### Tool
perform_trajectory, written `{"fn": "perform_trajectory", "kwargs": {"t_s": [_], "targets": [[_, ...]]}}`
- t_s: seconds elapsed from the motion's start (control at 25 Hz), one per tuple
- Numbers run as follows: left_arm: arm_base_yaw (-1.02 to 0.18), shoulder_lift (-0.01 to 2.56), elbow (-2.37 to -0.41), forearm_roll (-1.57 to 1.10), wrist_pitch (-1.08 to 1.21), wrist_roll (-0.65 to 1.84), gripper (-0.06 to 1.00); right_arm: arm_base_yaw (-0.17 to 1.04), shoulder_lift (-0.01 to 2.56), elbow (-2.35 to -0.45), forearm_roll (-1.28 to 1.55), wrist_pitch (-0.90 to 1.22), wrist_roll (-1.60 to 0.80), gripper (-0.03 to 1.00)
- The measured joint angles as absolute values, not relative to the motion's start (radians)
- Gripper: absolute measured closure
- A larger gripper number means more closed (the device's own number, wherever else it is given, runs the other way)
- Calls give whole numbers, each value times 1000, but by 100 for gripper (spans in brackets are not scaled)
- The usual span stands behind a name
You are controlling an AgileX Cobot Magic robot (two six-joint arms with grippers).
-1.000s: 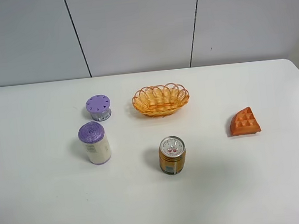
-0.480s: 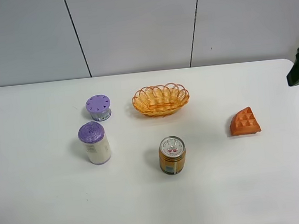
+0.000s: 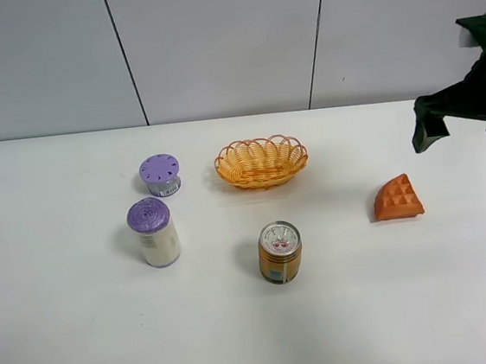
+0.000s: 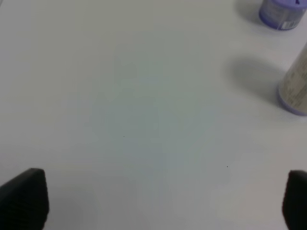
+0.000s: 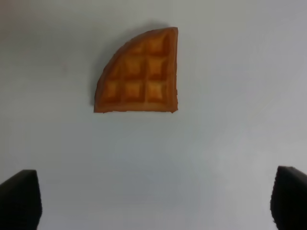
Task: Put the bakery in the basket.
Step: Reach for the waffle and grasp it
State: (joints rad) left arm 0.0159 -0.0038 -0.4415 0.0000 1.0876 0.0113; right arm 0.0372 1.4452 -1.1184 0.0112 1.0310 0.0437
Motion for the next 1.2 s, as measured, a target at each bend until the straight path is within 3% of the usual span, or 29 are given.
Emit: {"fn": "perform_trajectory", "kwargs": {"t_s": [0.48,1.2], "targets": [[16,-4,-441,0,1088,11,-5,37,1707,-1119,79,861,39,-2],[16,-4,-441,0,1088,11,-5,18,1889,-1119,103,772,21,-2]]}}
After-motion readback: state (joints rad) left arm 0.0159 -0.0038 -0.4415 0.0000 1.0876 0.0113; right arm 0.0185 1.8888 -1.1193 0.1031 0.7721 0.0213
